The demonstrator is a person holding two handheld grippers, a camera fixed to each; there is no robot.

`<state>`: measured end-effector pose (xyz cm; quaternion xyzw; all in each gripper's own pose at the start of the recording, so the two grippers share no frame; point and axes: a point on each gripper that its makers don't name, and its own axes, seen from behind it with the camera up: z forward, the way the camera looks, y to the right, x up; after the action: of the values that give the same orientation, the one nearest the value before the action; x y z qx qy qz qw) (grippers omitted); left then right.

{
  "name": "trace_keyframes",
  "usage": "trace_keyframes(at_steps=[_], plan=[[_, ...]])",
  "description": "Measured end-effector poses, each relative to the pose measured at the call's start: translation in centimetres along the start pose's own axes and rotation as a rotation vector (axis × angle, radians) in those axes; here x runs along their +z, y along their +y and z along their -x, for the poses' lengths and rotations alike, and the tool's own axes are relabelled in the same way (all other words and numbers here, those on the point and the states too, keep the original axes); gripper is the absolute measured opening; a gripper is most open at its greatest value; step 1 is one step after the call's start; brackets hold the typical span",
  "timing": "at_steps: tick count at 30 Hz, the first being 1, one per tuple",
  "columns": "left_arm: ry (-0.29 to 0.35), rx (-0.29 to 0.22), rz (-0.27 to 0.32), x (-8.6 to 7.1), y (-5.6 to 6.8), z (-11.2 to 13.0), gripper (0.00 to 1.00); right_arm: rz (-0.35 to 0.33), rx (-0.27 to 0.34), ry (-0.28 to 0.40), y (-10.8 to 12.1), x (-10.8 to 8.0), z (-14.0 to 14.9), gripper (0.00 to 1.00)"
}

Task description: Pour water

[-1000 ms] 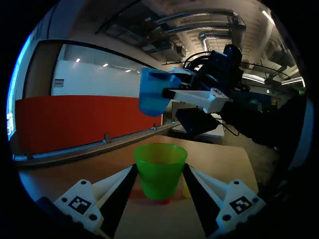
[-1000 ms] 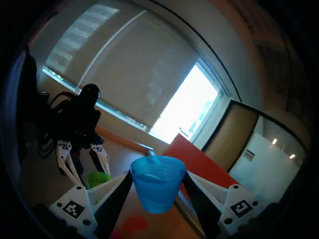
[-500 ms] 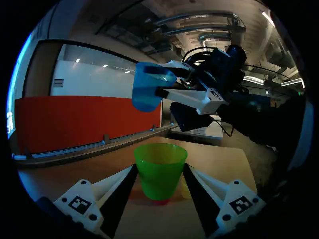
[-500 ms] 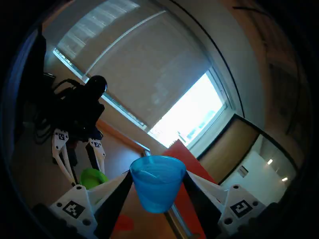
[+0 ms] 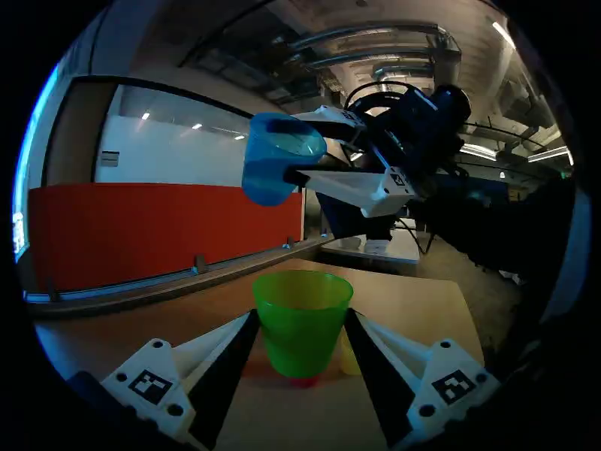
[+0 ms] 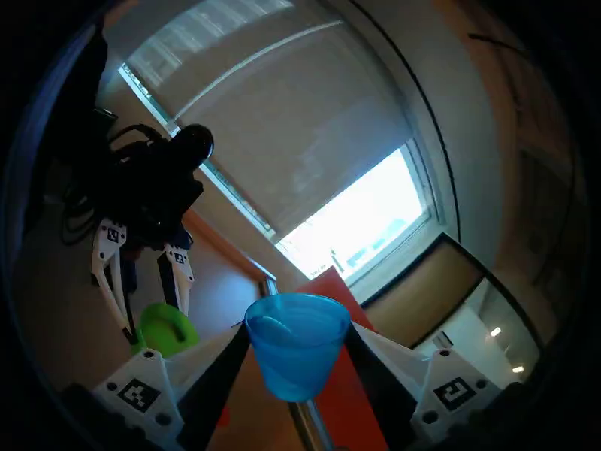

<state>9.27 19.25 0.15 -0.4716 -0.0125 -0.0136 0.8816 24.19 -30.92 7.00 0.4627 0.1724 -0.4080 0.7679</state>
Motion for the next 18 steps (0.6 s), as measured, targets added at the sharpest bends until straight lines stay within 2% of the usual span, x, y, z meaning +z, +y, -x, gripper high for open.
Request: trace_keyframes(at_steps=[18], plan=[[0.003, 0.002, 0.007, 0.02, 0.10, -0.02, 0.83, 0.003, -0.144, -0.036, 0.45, -0.03, 0.69, 0.91]])
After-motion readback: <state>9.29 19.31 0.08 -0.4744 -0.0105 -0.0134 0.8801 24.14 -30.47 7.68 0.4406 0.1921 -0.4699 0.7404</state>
